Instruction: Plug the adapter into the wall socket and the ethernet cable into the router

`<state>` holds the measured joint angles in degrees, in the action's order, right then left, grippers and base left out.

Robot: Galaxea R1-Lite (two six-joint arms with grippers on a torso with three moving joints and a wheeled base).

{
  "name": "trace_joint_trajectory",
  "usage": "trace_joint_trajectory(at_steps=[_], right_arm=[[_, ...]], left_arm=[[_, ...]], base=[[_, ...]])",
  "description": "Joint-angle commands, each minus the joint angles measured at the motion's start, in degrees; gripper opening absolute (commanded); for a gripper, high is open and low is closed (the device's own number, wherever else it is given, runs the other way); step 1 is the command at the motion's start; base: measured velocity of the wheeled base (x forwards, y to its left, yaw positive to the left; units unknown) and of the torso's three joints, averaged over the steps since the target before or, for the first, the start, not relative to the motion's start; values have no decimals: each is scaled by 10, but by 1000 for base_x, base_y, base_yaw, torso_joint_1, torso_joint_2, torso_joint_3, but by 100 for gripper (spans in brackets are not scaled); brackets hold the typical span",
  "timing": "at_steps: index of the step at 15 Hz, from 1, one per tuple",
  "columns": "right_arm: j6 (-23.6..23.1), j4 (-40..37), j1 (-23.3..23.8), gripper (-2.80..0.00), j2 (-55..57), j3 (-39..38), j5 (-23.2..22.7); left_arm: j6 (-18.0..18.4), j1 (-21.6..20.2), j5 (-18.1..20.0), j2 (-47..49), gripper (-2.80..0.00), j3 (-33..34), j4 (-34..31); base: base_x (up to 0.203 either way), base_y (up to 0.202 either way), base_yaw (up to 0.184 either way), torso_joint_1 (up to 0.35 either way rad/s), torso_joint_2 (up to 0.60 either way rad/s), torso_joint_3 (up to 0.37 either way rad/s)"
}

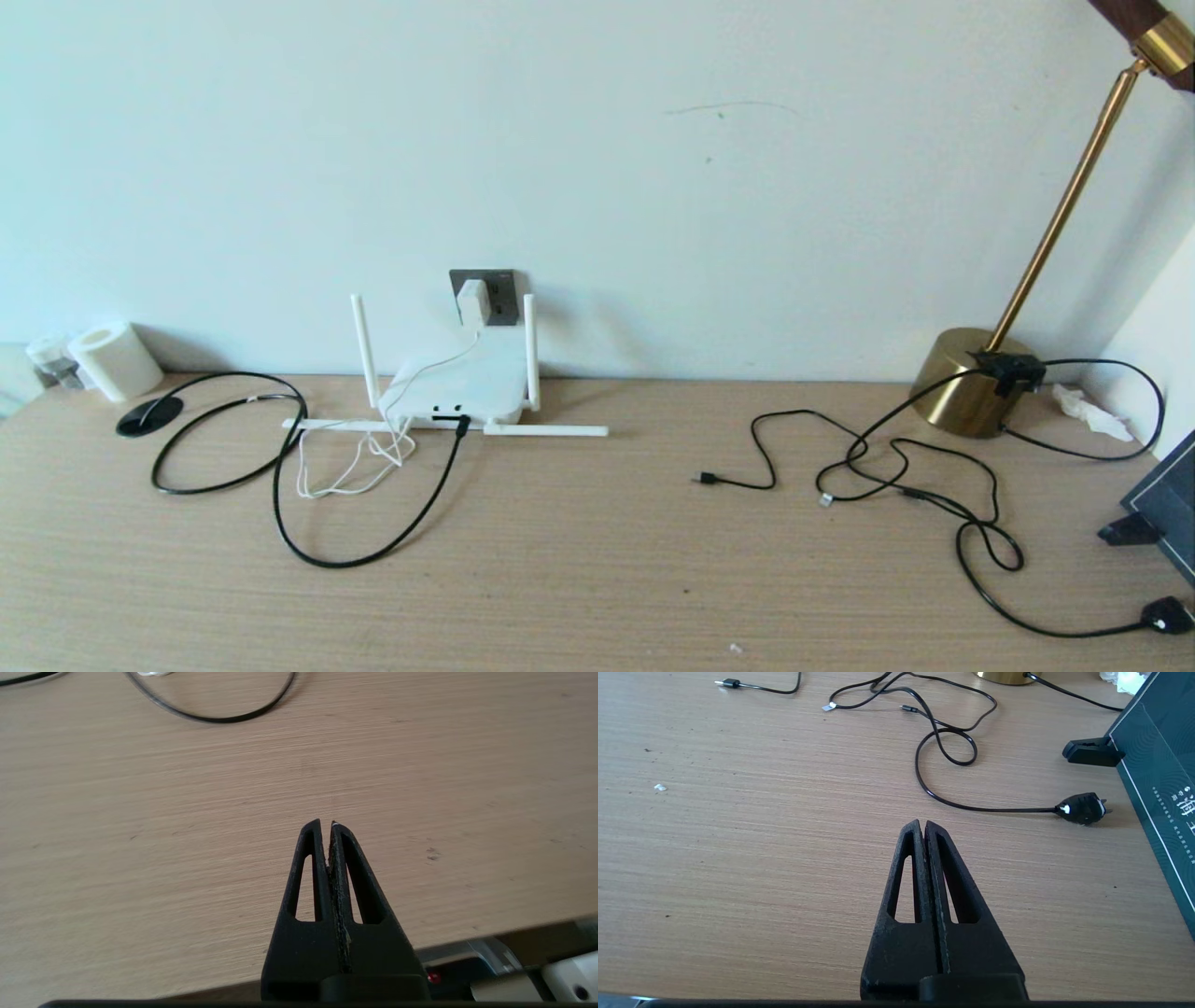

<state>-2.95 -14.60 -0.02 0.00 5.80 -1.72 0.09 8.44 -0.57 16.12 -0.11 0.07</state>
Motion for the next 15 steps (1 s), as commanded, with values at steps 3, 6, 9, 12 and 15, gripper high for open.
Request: trace_joint_trajectory(at_steps=[3,6,9,12,15], right_arm=[[5,-1,0,-280,0,1,0],[-2,-1,-1,-280,0,1,0],[1,-1,-1,-280,0,0,0],[4,-1,-1,-280,0,0,0],[4,-1,-1,-280,0,0,0]], left_arm=[[39,-134,14,24,-280,-4,-15],[56,-141,27,5,-280,-5,-19],[62,-71,30,-56,-280,-6,-20],[66,-80,30,-154,-280,-4,-16],[68,-83,17,-159,-280,1,-2]], base=[[0,0,0,0,0,0],[0,0,0,0,0,0],[0,0,0,0,0,0],[0,0,0,0,0,0],[0,0,0,0,0,0]])
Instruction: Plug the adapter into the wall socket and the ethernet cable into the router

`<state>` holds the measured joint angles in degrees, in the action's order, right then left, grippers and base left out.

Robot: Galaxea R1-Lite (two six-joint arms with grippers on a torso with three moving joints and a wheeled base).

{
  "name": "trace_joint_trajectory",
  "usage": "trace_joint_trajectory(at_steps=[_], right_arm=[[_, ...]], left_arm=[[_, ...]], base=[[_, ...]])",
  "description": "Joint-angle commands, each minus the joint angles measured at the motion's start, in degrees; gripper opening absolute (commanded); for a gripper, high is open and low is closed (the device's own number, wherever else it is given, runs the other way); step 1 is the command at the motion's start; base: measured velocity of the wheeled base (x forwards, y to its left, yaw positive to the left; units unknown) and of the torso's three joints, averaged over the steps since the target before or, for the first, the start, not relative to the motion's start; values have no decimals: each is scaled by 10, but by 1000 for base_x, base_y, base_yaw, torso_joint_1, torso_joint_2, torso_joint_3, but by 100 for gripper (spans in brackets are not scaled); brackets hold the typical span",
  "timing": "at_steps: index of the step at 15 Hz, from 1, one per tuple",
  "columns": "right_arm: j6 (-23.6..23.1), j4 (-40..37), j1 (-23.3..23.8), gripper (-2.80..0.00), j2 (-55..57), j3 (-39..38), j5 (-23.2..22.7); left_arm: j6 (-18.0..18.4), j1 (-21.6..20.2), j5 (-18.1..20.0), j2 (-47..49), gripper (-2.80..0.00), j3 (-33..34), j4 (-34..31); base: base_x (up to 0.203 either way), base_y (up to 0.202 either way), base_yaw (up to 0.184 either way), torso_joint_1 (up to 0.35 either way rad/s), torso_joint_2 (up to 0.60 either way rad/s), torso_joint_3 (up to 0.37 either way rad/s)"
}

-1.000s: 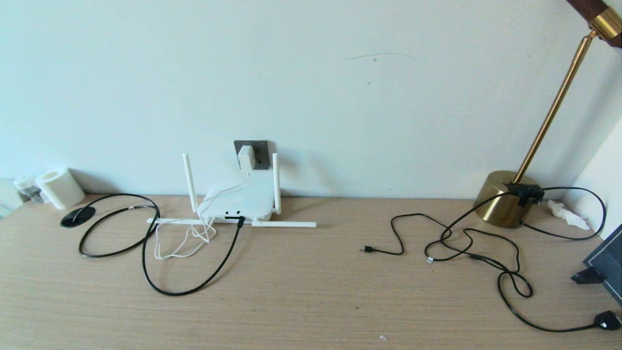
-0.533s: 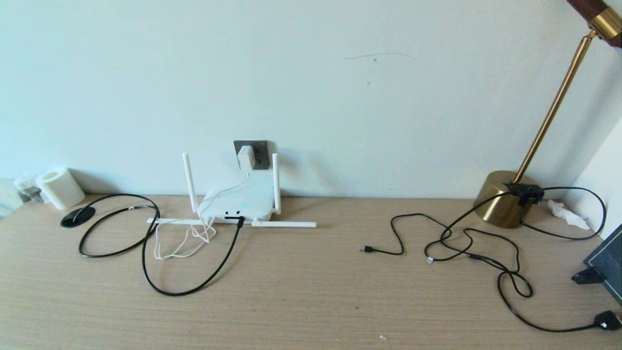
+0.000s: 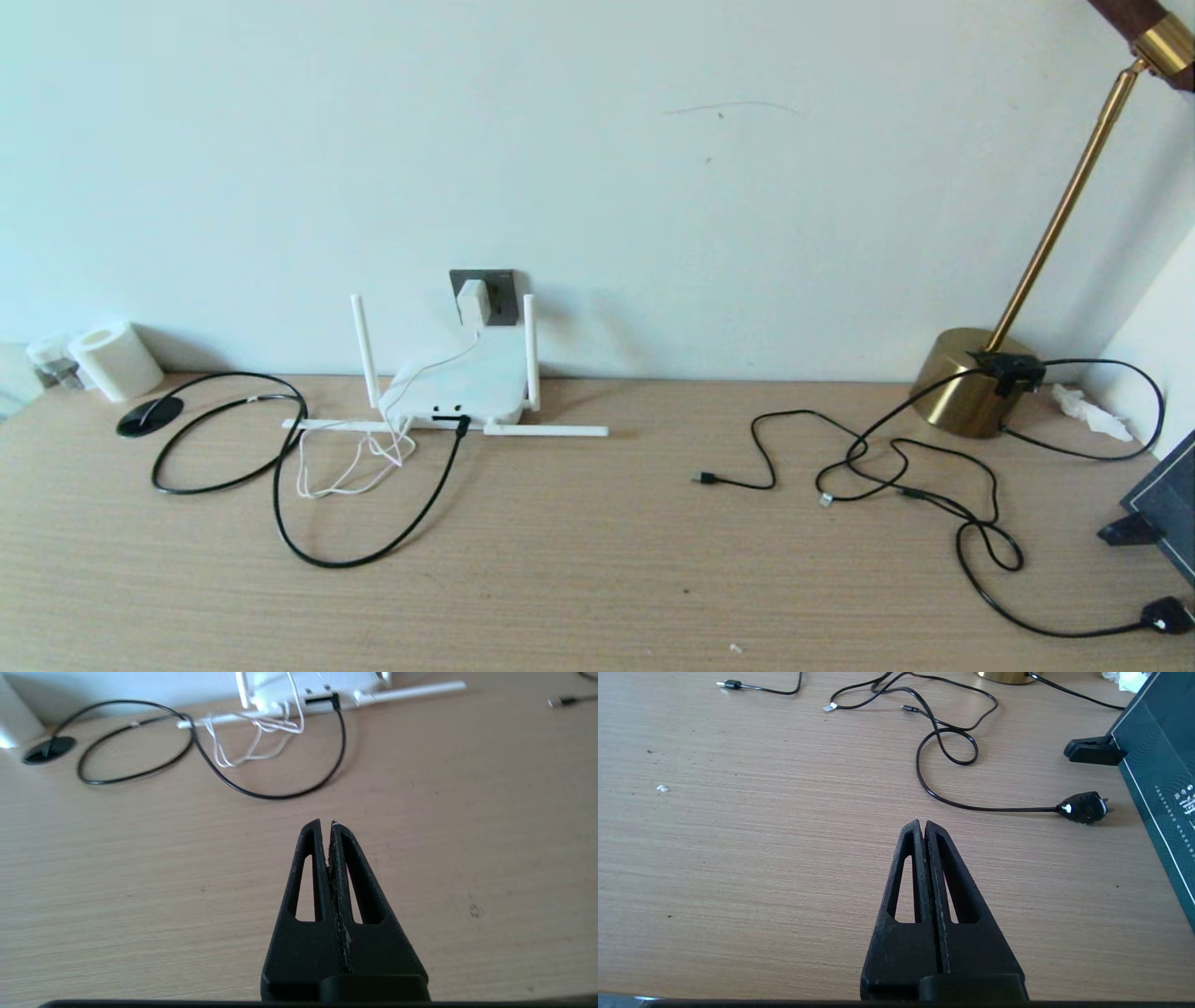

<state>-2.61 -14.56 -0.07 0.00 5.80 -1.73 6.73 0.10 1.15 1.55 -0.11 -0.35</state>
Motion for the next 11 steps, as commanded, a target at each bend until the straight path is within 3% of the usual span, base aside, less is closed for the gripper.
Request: trace_joint_trajectory(at_steps=[1,11], right_arm=[[-4,-1,0,-280,0,0,0],[13,-1,0,-280,0,0,20]], left_arm=[[-4,0,-2,-14,-280,1,2],[-21,-1,-5,-14,-280,1,4]], base=[[0,0,0,0,0,0],[0,0,0,0,0,0]])
